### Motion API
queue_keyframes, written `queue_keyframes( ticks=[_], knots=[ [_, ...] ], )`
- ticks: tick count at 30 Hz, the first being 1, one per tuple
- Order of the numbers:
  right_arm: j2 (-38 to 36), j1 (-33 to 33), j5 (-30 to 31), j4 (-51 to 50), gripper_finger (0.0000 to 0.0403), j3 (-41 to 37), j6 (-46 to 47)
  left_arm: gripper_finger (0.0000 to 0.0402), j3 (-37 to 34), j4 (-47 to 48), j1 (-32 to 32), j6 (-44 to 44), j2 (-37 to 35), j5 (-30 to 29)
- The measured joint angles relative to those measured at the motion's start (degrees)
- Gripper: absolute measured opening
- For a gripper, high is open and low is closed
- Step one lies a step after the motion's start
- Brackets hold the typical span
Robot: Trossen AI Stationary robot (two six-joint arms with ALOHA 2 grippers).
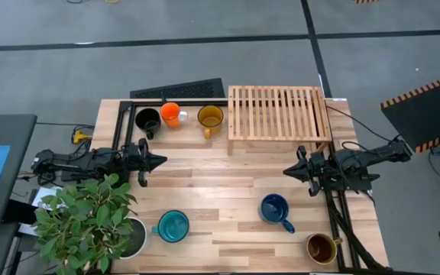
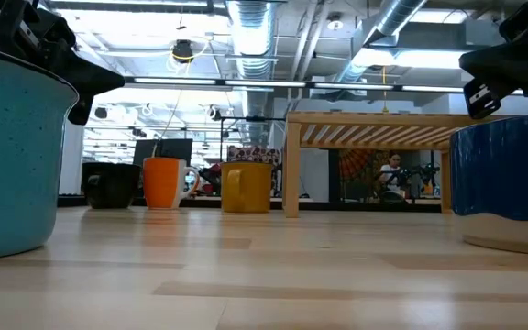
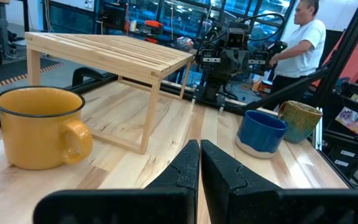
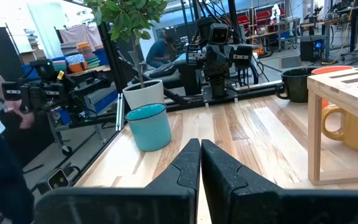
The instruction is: Place coffee mugs
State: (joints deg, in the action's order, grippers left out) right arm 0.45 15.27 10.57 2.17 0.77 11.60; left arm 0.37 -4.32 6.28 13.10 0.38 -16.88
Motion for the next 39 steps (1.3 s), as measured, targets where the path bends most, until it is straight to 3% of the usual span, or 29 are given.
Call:
queue_keyframes(
  ticks=[15,22,24,27,30,34,37,39],
  knots=[
    [0.0,0.0,0.0,0.0,0.0043,0.0,0.0,0.0,0.0,-0.4,0.0,-0.2,0.0,-0.5],
    [0.0,0.0,0.0,0.0,0.0043,0.0,0.0,0.0,0.0,-10.7,0.0,7.6,0.0,-3.2],
    [0.0,0.0,0.0,0.0,0.0043,0.0,0.0,0.0,0.0,-17.4,0.0,13.1,0.0,-7.1],
    [0.0,0.0,0.0,0.0,0.0043,0.0,0.0,0.0,0.4,-25.9,-0.1,18.9,1.5,-18.6],
    [0.0,0.0,0.0,0.0,0.0043,0.0,0.0,0.0001,3.9,-24.9,-0.7,20.4,6.6,-19.1],
    [0.0,0.0,0.0,0.0,0.0043,0.0,0.0,0.0019,13.3,-20.9,-3.7,22.1,20.5,-18.3],
    [0.0,0.0,0.0,0.0,0.0043,0.0,0.0,0.0048,24.3,-8.0,-8.9,25.1,31.7,-13.5],
    [0.0,0.0,0.0,0.0,0.0043,0.0,0.0,0.007,32.8,5.8,-15.0,27.4,38.9,-6.1]
  ],
)
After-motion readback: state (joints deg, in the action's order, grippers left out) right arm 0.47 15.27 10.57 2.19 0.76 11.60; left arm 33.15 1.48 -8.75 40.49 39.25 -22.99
